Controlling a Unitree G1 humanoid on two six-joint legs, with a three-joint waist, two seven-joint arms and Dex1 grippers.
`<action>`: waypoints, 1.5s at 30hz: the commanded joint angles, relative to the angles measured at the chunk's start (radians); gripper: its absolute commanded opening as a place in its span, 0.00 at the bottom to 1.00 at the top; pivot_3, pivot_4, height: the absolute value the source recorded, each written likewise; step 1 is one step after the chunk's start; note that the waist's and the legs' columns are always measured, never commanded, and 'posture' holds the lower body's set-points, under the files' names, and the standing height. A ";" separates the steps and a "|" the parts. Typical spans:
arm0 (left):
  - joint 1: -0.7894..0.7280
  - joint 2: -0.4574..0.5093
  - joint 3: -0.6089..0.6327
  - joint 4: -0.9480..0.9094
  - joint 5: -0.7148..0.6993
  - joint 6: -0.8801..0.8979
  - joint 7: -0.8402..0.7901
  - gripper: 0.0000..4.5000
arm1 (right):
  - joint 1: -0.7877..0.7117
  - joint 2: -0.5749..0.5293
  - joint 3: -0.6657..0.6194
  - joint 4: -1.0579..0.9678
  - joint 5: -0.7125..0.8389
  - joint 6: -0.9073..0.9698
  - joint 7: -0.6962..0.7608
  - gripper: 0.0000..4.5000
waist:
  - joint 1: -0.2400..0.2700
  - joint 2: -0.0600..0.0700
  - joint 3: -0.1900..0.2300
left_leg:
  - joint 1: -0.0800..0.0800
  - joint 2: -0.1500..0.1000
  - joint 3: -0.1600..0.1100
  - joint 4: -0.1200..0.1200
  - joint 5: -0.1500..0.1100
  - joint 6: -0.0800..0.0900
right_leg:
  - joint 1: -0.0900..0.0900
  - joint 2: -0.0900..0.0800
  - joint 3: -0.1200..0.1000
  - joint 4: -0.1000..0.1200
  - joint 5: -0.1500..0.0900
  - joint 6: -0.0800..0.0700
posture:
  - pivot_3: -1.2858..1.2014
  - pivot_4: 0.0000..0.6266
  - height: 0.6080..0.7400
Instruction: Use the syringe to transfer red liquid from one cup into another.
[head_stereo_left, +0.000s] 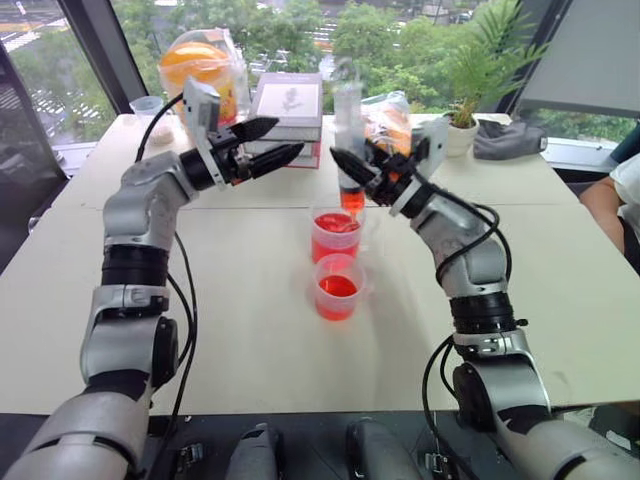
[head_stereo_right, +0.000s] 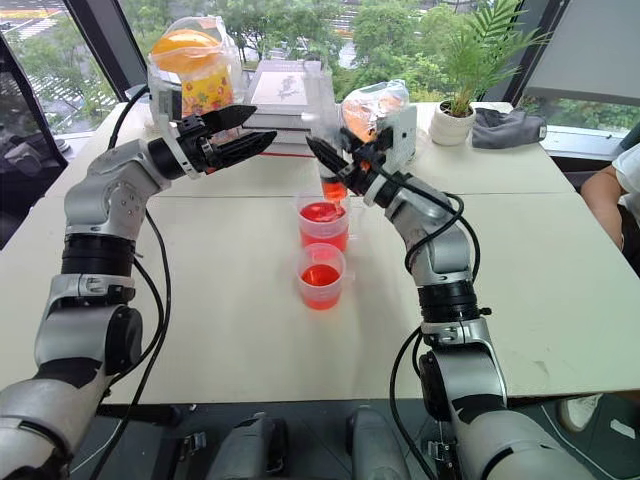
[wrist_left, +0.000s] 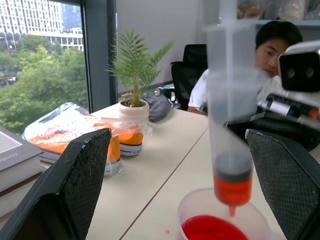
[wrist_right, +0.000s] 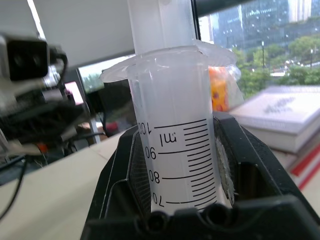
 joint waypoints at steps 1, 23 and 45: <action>0.003 0.018 0.020 -0.071 -0.027 0.016 0.010 0.99 | -0.016 -0.028 -0.039 -0.170 0.117 0.102 -0.002 0.31 | 0.001 0.000 0.000 | 0.000 0.000 0.000 0.000 0.000 0.000 | 0.000 0.000 0.000 0.000 0.000 0.000 | 0.52 0.24 1.00; 0.013 0.027 0.013 -0.324 -0.209 0.286 -0.007 0.99 | 0.361 -0.029 0.124 -0.386 0.088 0.106 -0.022 0.31 | -0.003 0.000 0.000 | 0.001 0.000 -0.001 0.001 0.000 0.000 | 0.001 0.001 0.000 0.000 0.000 0.000 | 0.52 0.24 1.00; -0.021 0.068 0.054 -0.327 -0.260 0.277 0.011 0.99 | 0.339 -0.029 0.142 -0.348 0.065 0.085 -0.005 0.31 | -0.002 0.000 0.000 | 0.001 0.000 -0.001 0.001 0.000 0.000 | 0.001 0.001 0.000 0.000 0.000 0.000 | 0.52 0.24 1.00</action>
